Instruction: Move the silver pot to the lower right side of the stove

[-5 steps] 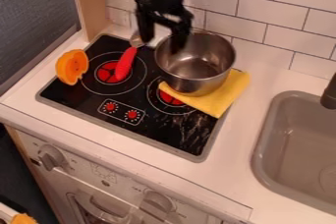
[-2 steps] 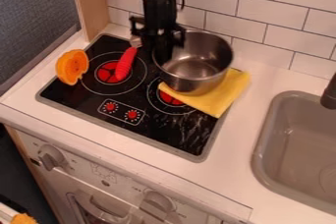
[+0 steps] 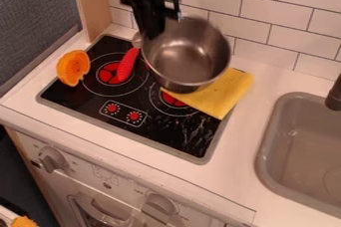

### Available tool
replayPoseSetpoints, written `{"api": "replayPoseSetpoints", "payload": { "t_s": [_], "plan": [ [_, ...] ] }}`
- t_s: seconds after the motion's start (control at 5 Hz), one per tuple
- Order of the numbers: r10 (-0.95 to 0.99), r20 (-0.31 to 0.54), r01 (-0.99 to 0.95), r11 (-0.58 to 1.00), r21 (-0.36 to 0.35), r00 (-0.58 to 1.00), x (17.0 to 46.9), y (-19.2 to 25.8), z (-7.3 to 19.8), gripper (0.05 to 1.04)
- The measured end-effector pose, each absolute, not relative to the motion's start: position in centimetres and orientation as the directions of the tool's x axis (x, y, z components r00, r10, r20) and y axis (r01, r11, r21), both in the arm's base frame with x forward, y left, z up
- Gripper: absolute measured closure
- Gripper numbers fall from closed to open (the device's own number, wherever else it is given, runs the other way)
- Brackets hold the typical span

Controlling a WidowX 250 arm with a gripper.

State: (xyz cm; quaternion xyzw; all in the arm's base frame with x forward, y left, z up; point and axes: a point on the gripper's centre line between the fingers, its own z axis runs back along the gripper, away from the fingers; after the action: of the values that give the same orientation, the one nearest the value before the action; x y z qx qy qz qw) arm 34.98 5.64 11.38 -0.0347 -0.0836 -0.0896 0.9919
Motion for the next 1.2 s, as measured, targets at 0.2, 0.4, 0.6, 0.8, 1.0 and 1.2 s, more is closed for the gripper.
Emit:
{"api": "replayPoseSetpoints", "payload": {
  "t_s": [0.2,0.4,0.6,0.8,1.0,1.2],
  "plan": [
    [-0.216,0.183,0.231,0.971,-0.062,0.959,30.9,5.1,12.3,1.01],
    [-0.266,0.122,0.27,0.963,-0.02,0.956,27.1,5.4,10.9,1.01],
    [-0.275,0.041,0.275,0.961,0.009,0.96,25.7,6.2,8.1,1.01],
    [-0.232,-0.003,0.232,0.972,0.027,0.973,26.3,7.0,5.6,1.01],
    [-0.211,-0.041,0.213,0.977,0.031,0.977,27.8,7.0,4.0,1.011],
    [-0.202,-0.033,0.203,0.979,0.002,0.979,28.9,6.4,3.9,1.011]
  ]
}}
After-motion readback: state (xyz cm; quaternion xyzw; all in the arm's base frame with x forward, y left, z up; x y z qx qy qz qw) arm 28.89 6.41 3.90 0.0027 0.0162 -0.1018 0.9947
